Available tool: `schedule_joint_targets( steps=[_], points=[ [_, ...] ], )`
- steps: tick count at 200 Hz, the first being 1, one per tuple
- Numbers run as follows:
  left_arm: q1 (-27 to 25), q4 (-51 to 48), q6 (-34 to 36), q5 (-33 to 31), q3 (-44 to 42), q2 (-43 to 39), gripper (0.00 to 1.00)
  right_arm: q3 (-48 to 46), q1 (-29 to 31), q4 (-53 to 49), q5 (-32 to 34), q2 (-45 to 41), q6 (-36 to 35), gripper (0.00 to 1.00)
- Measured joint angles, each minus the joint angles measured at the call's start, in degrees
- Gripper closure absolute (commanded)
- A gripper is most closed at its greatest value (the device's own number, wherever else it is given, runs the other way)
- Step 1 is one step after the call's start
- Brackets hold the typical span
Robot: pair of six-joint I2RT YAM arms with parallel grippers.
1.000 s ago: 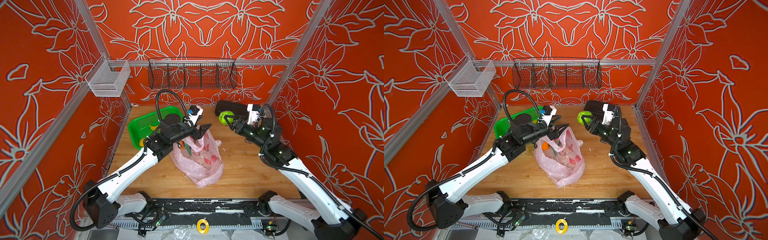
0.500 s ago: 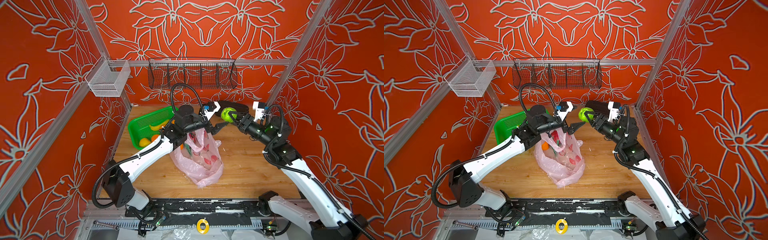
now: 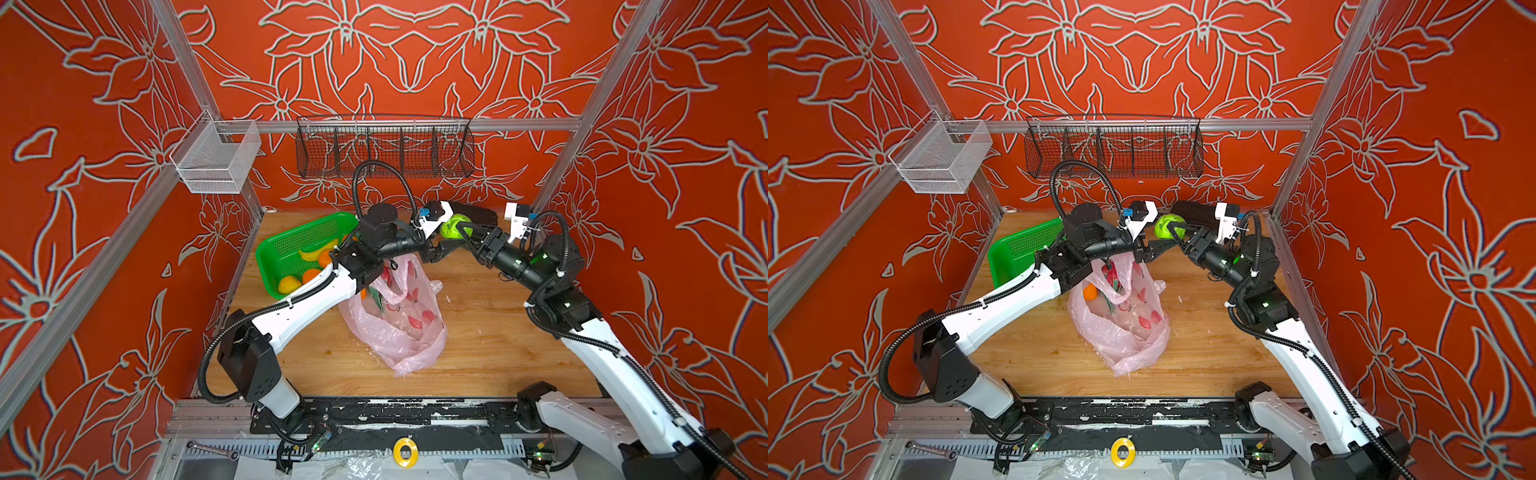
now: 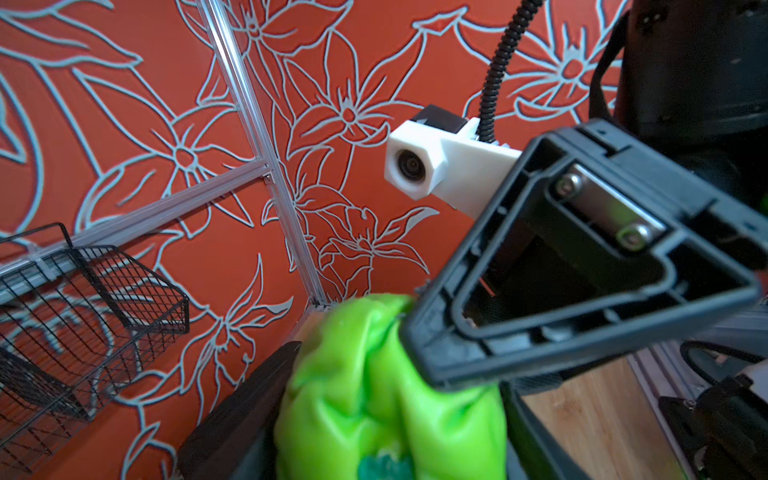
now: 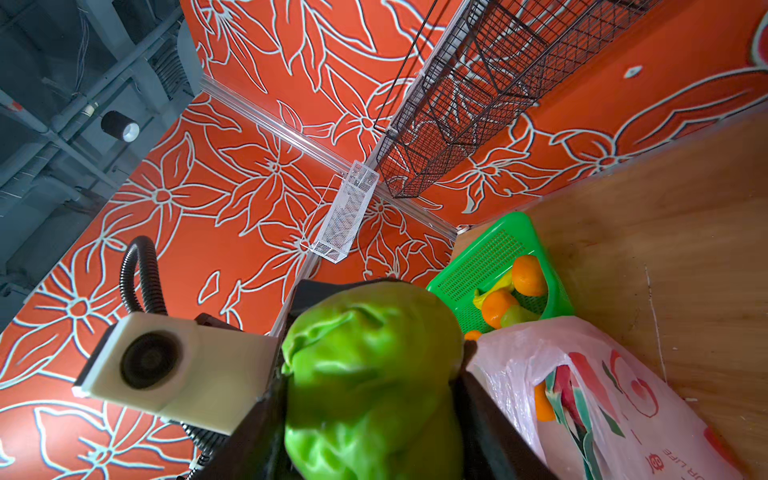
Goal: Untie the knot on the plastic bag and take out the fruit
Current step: 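Grasp the green pear with the left gripper while the right gripper releases it, then carry the pear over the green basket with the left gripper while right draws back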
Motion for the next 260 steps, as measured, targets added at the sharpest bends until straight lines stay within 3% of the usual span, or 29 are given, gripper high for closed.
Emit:
schedule_joint_targets(
  steps=[11,38,57,118,154,203,260],
  points=[
    [0.0,-0.2,-0.11,0.0,0.0,0.0,0.5,-0.11,0.0,-0.07,0.0,-0.15,0.09,0.36],
    [0.0,-1.38,-1.31,-0.52,0.24,0.0,0.51,-0.31,0.0,-0.11,0.02,-0.42,0.09,0.12],
    [0.0,-2.97,-2.67,-2.82,0.46,-0.11,0.52,-0.66,0.0,-0.13,0.15,-1.29,-0.37,0.03],
    [2.71,-12.72,-7.48,-17.88,0.9,-4.22,0.56,-1.57,0.0,0.81,1.03,-3.8,-2.86,0.03],
    [11.02,-19.98,-13.03,-25.64,2.84,-5.97,0.56,-2.51,0.0,0.22,1.55,-3.78,-4.98,0.03],
    [22.75,-31.78,-18.71,-30.95,3.82,-5.79,0.58,-3.28,0.0,-1.22,1.6,-3.67,-7.06,0.03],
    [29.59,-45.33,-21.79,-41.0,8.15,-0.31,0.59,-4.94,0.0,-1.18,1.55,-2.47,-7.26,0.03]
  ],
)
